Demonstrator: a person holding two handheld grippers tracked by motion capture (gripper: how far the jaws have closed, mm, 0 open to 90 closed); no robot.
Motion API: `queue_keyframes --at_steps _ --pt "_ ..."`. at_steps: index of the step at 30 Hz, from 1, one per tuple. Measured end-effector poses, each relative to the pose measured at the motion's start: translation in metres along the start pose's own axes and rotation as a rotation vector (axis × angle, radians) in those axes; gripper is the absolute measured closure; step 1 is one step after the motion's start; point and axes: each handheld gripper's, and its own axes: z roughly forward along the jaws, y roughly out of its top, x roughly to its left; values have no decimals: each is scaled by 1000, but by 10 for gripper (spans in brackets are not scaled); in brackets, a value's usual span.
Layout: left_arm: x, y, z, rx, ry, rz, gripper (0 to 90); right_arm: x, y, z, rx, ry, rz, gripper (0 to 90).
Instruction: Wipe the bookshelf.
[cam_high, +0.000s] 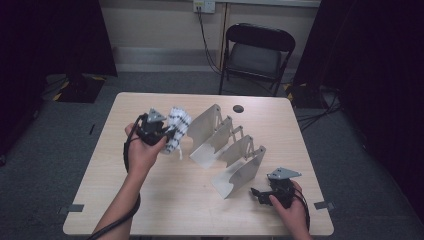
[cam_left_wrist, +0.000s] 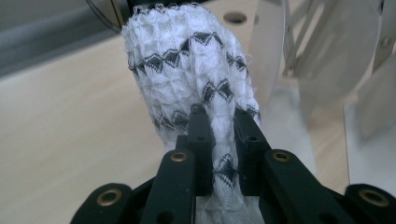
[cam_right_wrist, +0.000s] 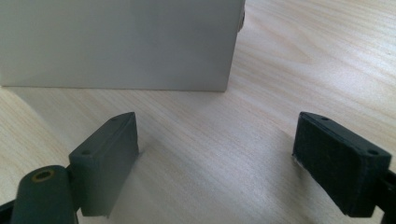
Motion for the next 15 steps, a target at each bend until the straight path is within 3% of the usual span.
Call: queue_keyframes --at_steps 4,7,9,15 --pt "-4 31 4 -36 -6 22 798 0 0 0 0 0 0 136" --pt "-10 41 14 -20 -14 57 798 0 0 0 0 0 0 135" --pt "-13 41 20 -1 -12 72 798 0 0 0 0 1 0 136" --pt "-11 27 30 16 -31 47 798 0 0 0 1 3 0 136"
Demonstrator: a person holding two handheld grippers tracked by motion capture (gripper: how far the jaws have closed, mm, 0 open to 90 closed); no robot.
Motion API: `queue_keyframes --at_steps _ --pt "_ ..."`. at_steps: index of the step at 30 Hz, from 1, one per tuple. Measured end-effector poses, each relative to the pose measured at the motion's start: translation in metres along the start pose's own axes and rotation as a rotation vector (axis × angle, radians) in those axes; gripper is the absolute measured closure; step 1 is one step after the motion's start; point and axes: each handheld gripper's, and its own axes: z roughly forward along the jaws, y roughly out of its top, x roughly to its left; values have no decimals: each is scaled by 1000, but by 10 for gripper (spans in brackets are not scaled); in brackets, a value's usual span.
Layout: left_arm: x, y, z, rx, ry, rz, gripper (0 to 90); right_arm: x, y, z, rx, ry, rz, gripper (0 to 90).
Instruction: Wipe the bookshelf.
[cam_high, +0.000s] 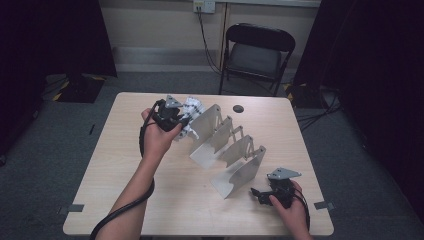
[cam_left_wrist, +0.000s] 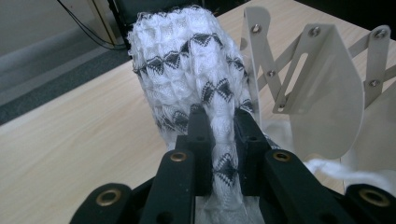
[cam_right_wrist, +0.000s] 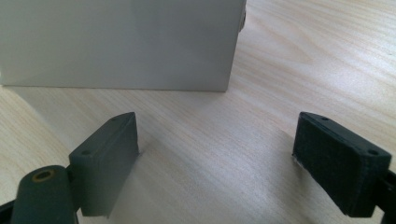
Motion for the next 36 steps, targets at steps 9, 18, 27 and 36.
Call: queue_keyframes --at_steps 9,18,27,36 --pt "3 -38 17 50 -34 -27 797 0 0 0 0 0 0 136" --pt "0 -79 46 105 -56 -63 774 0 0 0 0 0 0 136" --pt "0 -103 35 111 1 -96 451 0 0 0 0 0 0 136" --pt "6 -136 27 192 90 -97 401 0 0 0 0 0 -2 136"
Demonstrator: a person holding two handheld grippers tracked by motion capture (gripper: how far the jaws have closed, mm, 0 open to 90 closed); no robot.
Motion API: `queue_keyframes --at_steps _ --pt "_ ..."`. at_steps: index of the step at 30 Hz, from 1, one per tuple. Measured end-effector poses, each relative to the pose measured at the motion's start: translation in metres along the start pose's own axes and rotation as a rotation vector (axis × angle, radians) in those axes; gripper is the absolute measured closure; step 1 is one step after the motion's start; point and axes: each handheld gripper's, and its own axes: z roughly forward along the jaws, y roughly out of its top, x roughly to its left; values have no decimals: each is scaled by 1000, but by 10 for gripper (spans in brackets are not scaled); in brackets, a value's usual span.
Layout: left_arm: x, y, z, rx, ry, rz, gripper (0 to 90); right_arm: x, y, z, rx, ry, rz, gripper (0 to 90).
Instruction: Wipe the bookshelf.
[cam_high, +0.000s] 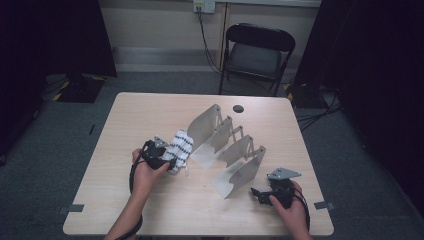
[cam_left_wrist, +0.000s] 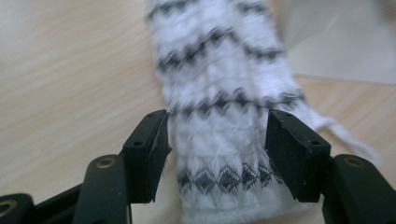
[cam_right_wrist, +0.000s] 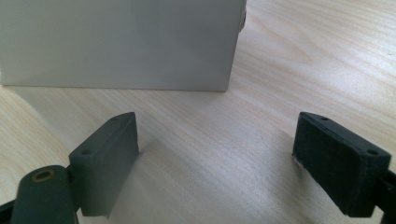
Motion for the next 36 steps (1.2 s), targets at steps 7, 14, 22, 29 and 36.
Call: queue_keyframes --at_steps 7,14,22,29,36 --pt "16 18 -7 -115 10 -34 435 0 0 0 0 0 1 136" --pt "10 26 24 -112 -55 -11 532 0 0 0 0 2 0 136" --pt "8 38 22 -51 -106 -50 822 0 0 0 0 2 -1 136" --pt "14 101 -38 -186 -92 6 822 0 0 0 0 3 -1 136" --pt "-2 159 -66 -259 -113 88 818 0 0 0 0 3 -1 136"
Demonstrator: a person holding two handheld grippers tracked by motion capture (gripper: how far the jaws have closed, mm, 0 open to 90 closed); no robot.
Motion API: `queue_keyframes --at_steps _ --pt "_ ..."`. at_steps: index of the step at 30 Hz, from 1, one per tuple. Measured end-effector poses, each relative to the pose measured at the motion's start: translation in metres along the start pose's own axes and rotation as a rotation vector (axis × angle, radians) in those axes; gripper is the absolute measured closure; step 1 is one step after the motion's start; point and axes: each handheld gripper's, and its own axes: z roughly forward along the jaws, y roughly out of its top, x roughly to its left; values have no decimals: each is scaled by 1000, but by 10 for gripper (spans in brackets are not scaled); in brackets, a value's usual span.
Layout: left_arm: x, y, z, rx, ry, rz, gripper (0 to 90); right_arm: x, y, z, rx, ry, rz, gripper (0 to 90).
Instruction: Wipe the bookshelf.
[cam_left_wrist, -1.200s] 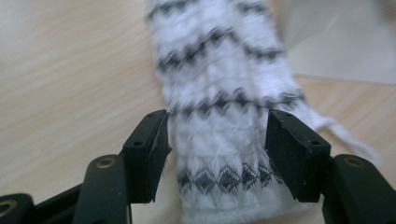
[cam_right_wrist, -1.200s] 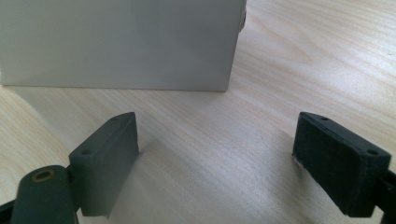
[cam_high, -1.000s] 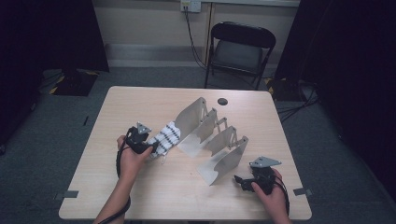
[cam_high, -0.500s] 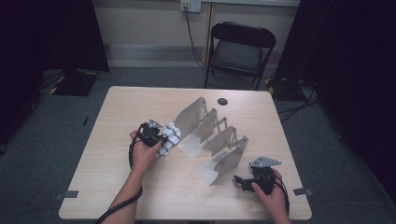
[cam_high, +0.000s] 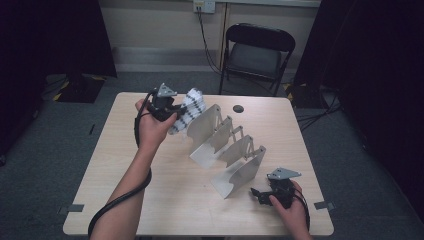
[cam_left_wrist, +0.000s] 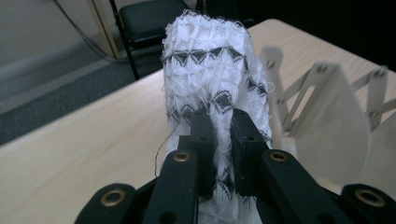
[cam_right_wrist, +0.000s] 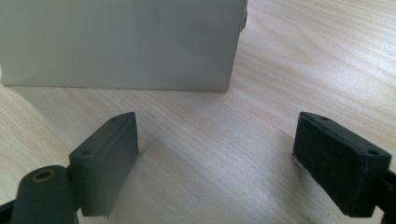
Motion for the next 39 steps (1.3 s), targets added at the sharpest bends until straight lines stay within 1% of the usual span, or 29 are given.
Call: queue_keyframes --at_steps 3,5,6,7,9,10,11,13,14,16,20,21,22,24,26,27,28,29,30,32,33,36,37,38,39 --pt "-5 6 10 10 -10 14 818 0 0 0 -1 0 1 136" --pt "-7 4 17 21 -14 13 818 0 0 0 0 0 -1 136" --pt "-7 3 20 27 -13 15 818 0 0 0 0 1 -1 136" --pt "-6 1 22 29 -13 6 818 0 0 0 0 1 -2 136" --pt "-4 -3 25 37 -15 5 817 0 0 0 0 3 -3 136" --pt "-3 -6 27 43 -17 -2 817 0 0 0 0 3 -3 136" --pt "-3 -6 27 43 -17 -2 817 0 0 0 0 3 -3 136" --pt "0 -11 31 58 -19 -4 817 0 0 0 0 3 -3 136" --pt "0 -11 31 58 -19 -4 817 0 0 0 0 3 -3 136" --pt "-1 -18 36 73 -20 -2 818 0 0 0 0 2 -3 136" --pt "-2 -28 43 78 -27 -14 818 0 0 0 0 3 -3 136" --pt "-2 -30 44 87 -31 -12 818 0 0 0 0 3 -3 136" --pt "-3 -33 46 84 -36 -19 818 0 0 0 0 3 -3 136" --pt "-3 -38 48 94 -37 -18 818 0 0 0 0 3 -3 136" --pt "-3 -46 51 103 -47 -27 819 0 0 0 0 3 -3 136" --pt "-3 -51 52 99 -58 -37 819 0 0 0 0 3 -3 136" --pt "-3 -54 53 105 -60 -40 819 0 0 0 0 3 -3 136" --pt "-4 -59 54 104 -62 -53 820 0 0 0 0 3 -3 136" --pt "-4 -63 55 115 -62 -52 819 0 0 0 0 3 -3 136" --pt "-3 -73 57 125 -66 -63 819 0 0 0 0 3 -3 136" --pt "-4 -76 58 131 -65 -60 819 0 0 0 0 3 -3 136" --pt "-6 -92 61 146 -79 -83 819 0 0 0 0 2 -4 136" --pt "-6 -92 61 146 -79 -83 819 0 0 0 0 2 -3 136" --pt "-7 -102 64 162 -81 -89 819 0 0 0 0 2 -4 136" --pt "-7 -105 65 164 -81 -91 819 0 0 0 0 2 -3 136"
